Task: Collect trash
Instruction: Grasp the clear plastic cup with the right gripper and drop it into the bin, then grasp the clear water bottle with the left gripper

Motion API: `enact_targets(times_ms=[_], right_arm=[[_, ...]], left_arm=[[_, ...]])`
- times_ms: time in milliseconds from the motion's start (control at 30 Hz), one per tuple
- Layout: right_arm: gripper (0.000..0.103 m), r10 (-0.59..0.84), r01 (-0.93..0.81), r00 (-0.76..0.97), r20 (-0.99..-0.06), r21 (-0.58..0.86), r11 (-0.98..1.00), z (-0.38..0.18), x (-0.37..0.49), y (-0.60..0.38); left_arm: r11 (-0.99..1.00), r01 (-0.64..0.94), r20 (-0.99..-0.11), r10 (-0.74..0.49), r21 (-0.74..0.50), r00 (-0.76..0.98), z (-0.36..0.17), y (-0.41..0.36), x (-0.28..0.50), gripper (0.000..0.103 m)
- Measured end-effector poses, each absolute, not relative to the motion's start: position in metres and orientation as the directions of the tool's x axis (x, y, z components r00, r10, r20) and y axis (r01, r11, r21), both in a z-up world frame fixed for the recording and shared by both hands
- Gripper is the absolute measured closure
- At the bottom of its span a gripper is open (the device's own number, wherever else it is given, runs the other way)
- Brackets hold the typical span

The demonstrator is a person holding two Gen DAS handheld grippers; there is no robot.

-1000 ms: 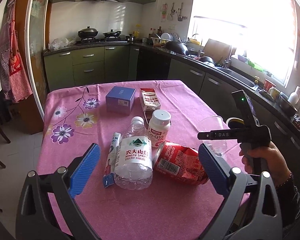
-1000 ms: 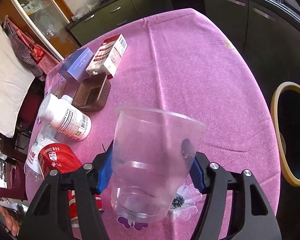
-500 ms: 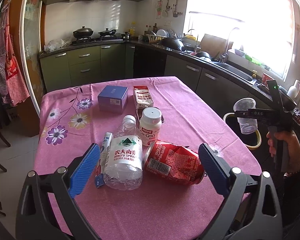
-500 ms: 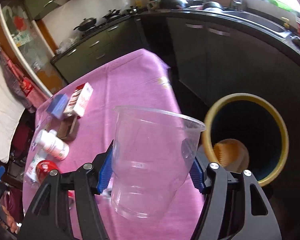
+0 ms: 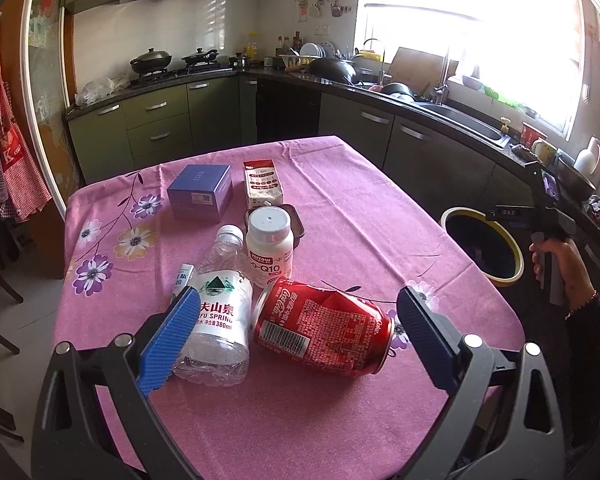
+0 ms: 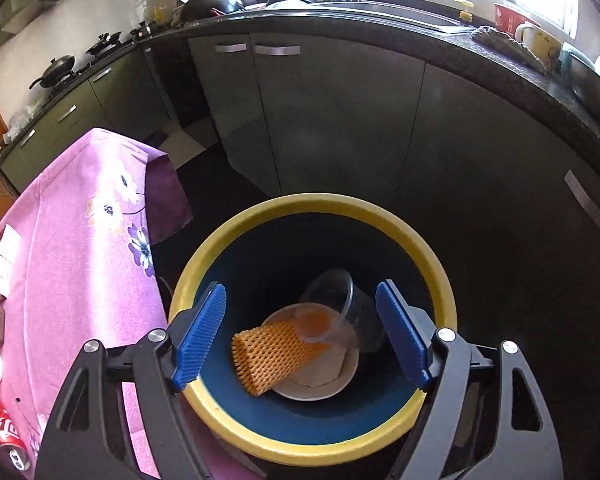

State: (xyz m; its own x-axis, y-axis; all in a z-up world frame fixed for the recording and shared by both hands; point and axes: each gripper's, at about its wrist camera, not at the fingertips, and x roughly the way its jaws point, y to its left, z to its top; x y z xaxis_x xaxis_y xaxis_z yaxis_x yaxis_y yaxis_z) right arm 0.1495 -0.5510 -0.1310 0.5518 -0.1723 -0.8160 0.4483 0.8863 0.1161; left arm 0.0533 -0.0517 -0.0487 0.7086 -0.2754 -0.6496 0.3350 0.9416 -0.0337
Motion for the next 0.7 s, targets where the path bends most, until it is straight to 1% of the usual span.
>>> enact_targets(times_ms=[167, 300, 433, 533, 600, 667, 700], right_arm=[[0.023, -0.123, 0.376, 0.599, -0.791, 0.143, 0.916, -0.127, 0.126, -0.520], [0.023, -0.066, 0.322, 0.613, -0.787, 0.173, 0.931, -0.127, 0.111, -0.500], [0.023, -0.050, 0.292, 0.622, -0.781, 0.173, 0.941, -0.122, 0.101, -0.481], [0.023, -0.028, 0.273, 0.630, -0.776, 0.188, 0.943, -0.119, 0.094, -0.473], [0.023, -0.022, 0.269, 0.633, -0.774, 0.193, 0.944, -0.117, 0.091, -0.468], [0.023, -0.021, 0.266, 0.630, -0.776, 0.190, 0.945, -0.116, 0.089, -0.465], [0.023, -0.019, 0.266, 0.628, -0.778, 0.191, 0.945, -0.117, 0.089, -0.464]], left_arm=[[0.942, 0.335, -0.669, -0.265, -0.025, 0.695, -0.052, -0.049, 0.055, 0.009], [0.955, 0.295, -0.672, -0.197, 0.033, 0.714, -0.053, -0.032, 0.055, 0.009], [0.961, 0.266, -0.683, -0.141, 0.081, 0.717, -0.053, -0.011, 0.061, 0.009], [0.956, 0.284, -0.705, -0.150, 0.076, 0.693, -0.054, -0.001, 0.068, 0.009], [0.951, 0.305, -0.732, -0.175, 0.046, 0.658, -0.059, 0.004, 0.074, 0.009], [0.942, 0.335, -0.766, -0.215, 0.001, 0.606, -0.063, 0.007, 0.085, 0.014], [0.938, 0.345, -0.788, -0.229, -0.023, 0.571, -0.066, 0.008, 0.093, 0.023]])
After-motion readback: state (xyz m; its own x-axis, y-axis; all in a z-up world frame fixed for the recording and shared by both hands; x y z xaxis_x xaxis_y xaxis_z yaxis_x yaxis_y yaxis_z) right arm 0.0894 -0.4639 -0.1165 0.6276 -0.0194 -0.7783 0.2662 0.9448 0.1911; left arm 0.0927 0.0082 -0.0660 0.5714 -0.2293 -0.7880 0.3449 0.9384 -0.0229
